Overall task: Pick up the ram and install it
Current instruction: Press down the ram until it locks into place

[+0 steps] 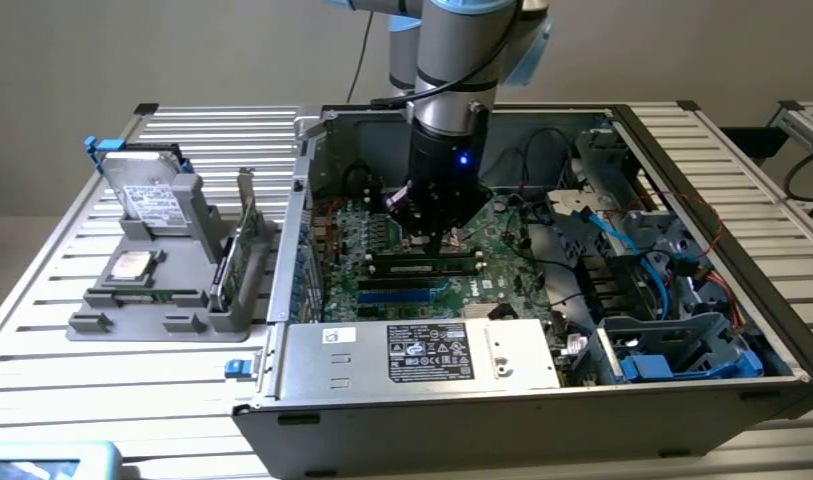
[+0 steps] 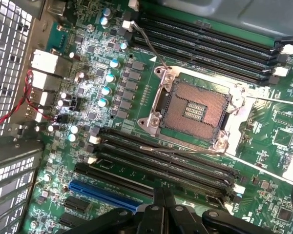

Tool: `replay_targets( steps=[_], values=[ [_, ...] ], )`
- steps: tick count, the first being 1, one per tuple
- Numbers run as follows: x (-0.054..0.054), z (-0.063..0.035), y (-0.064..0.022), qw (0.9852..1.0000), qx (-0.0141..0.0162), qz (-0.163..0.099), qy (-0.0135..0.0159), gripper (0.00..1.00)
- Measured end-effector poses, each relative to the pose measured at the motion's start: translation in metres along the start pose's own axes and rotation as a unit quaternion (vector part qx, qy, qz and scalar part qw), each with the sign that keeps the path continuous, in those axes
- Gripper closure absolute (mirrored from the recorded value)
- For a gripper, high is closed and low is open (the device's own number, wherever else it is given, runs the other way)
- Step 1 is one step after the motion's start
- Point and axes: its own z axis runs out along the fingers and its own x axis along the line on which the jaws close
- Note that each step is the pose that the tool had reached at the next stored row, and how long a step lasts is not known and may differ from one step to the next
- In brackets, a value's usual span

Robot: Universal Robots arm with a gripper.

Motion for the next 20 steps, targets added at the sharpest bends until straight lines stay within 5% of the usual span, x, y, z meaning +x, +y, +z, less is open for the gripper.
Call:
replay_targets(
  steps=[9,20],
  values=[
    [0.0,0.0,0.0,0.9988,-0.0018,0.049,-0.0026,0.89],
    [0.0,0.0,0.0,0.995,-0.0004,0.099,-0.0084,0.89]
  ],
)
